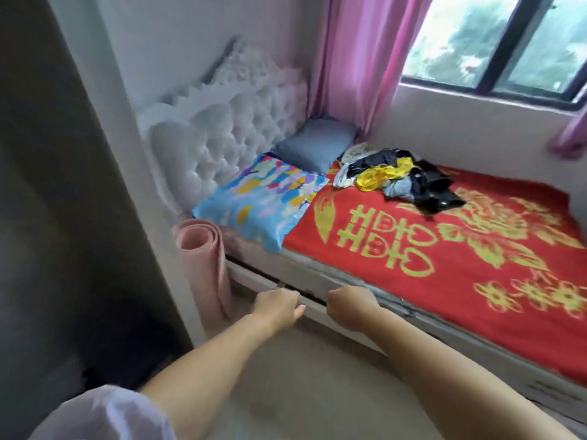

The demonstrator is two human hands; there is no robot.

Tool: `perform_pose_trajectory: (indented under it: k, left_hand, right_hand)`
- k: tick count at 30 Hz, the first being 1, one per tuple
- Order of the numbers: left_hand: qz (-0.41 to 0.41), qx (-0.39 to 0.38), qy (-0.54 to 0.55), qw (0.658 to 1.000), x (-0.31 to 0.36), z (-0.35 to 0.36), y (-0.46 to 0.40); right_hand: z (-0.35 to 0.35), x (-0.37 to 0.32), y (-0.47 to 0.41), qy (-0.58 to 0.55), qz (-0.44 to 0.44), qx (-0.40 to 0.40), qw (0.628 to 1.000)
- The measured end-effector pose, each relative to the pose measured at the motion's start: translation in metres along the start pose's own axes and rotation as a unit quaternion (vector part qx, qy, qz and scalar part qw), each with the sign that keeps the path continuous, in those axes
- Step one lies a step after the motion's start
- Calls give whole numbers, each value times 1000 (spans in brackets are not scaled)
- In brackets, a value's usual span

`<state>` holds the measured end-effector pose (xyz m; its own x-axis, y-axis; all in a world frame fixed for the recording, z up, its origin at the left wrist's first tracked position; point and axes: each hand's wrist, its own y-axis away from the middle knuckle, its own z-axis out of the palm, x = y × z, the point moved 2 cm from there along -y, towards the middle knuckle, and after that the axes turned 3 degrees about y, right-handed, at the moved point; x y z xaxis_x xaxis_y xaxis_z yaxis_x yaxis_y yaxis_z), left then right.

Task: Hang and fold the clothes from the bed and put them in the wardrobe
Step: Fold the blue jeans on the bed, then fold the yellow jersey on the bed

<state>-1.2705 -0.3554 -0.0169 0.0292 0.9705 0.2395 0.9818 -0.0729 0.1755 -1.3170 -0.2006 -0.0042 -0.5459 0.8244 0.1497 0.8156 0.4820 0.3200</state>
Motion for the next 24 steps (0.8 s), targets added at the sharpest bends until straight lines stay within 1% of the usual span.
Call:
perform_pose_trajectory:
  k: [2,4,7,9,12,16,21,24]
  left_hand:
    - [36,-7,-10,999,42,-1,-17]
    - [63,-12,-15,998,70,-4,-35]
    - [100,-19,-18,995,99,-10,-67]
    - [117,-27,-14,993,112,-10,-90]
    - [132,-42,-18,990,125,-8,-132]
    - [137,-57,-13,989,130,-13,-203]
    - [153,-80,-25,985,134,-28,-298]
    - [162,-107,-39,980,145,-26,-341]
  right_hand:
    - [8,49,20,-23,57,-4,998]
    - [13,84,33,-29,96,-6,995]
    - [22,118,41,-48,132,-20,990]
    - [29,136,36,-58,152,-44,986]
    - [36,165,11,-74,184,-67,978]
    - [31,212,-33,-106,224,-55,967]
    - [19,274,-85,-132,247,-57,958]
    - [22,299,-103,-144,257,-81,952]
